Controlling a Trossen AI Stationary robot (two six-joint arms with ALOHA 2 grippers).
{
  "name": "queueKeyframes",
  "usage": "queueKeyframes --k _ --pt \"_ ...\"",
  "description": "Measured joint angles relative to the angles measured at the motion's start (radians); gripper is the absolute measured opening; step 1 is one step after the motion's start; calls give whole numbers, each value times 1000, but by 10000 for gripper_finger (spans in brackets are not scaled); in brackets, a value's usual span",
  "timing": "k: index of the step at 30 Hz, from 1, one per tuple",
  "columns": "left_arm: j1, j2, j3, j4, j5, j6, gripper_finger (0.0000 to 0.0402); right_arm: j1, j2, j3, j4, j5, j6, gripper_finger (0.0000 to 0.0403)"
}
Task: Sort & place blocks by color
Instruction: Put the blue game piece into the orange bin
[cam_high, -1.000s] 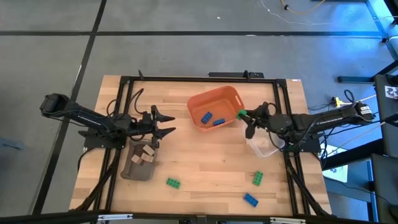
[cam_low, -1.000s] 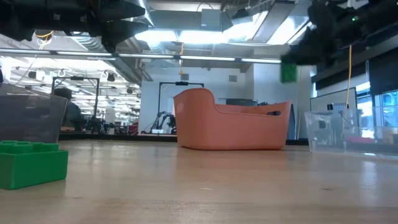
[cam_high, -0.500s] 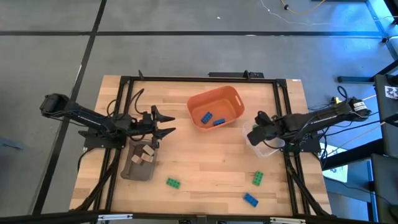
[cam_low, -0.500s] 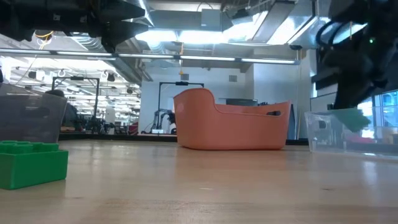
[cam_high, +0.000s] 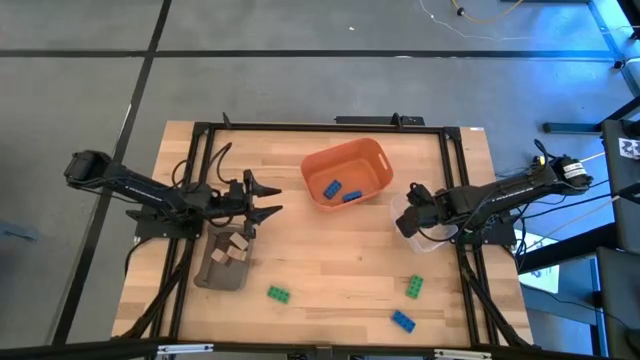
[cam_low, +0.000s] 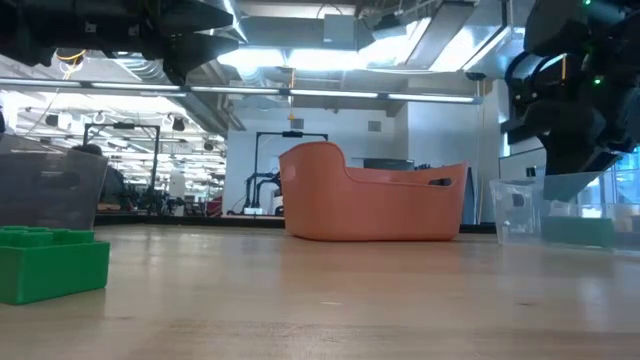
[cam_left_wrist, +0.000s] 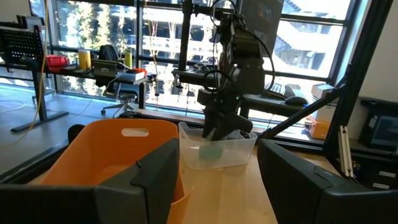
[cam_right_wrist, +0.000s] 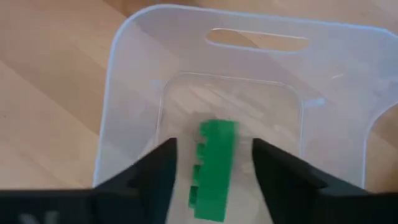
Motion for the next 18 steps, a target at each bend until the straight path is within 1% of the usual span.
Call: queueKeyframes --k 2,4,8,10,13,16,18 --pt "0 0 0 0 -1 0 208 0 0 0 0 5 -3 234" --pt "0 0 0 0 -2 0 208 0 0 0 -4 6 -15 256" --pt "0 0 0 0 -3 0 208 0 0 19 -37 18 -38 275" --pt "0 0 0 0 -4 0 208 0 0 48 -42 69 -58 277" --pt "0 0 0 0 -4 0 208 14 0 105 -41 184 -109 278" --pt "0 0 0 -1 -4 0 208 53 -2 147 40 318 -192 279" --pt "0 0 0 -4 -4 0 208 83 -1 154 144 383 -291 279"
